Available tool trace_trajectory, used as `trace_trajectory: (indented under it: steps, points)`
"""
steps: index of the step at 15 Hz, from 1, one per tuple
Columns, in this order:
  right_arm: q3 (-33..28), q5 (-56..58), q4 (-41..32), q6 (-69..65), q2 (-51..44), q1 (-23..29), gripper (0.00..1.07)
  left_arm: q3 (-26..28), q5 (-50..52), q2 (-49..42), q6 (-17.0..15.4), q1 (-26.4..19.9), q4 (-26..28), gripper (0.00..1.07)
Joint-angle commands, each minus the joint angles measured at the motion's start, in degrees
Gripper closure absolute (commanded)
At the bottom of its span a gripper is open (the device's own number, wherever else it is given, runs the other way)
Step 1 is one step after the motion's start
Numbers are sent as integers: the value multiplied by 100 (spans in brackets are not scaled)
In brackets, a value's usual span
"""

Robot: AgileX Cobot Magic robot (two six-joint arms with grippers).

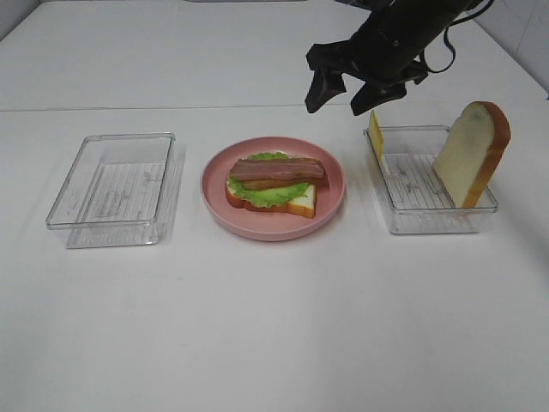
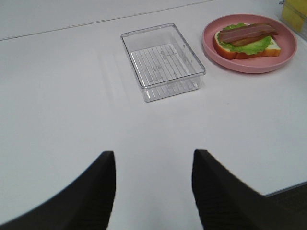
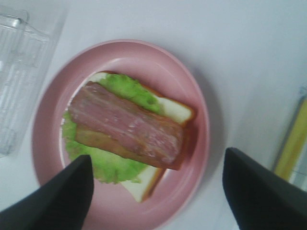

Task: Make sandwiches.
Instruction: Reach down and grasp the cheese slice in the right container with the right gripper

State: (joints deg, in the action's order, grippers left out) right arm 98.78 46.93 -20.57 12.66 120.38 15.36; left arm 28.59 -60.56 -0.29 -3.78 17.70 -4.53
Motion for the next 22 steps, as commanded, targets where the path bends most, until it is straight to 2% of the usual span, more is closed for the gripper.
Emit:
trace_trajectory:
  steps: [1, 4, 6, 9, 15, 18, 22]
  points:
    - [17, 195, 934, -653, -166, 6, 36, -6, 63, -143, -17, 0, -23, 58]
    - [17, 218, 1707, -1220, -126, 0, 36, -6, 63, -143, -17, 0, -23, 58]
    - [17, 29, 1805, -1232, -80, 0, 36, -6, 63, -143, -17, 0, -23, 58]
    - [218, 69, 1805, -1232, 160, -6, 37, -6, 63, -143, -17, 0, -23, 58]
    - [1220, 487, 1799, -1375, 848, -92, 37, -6, 63, -143, -17, 0, -23, 58]
    - [1272, 613, 1593, -1364, 1112, -327, 42, -6, 63, -143, -17, 0, -23, 58]
    - [1278, 470, 1702, -1364, 1346, -332, 45, -6, 63, -143, -17, 0, -23, 58]
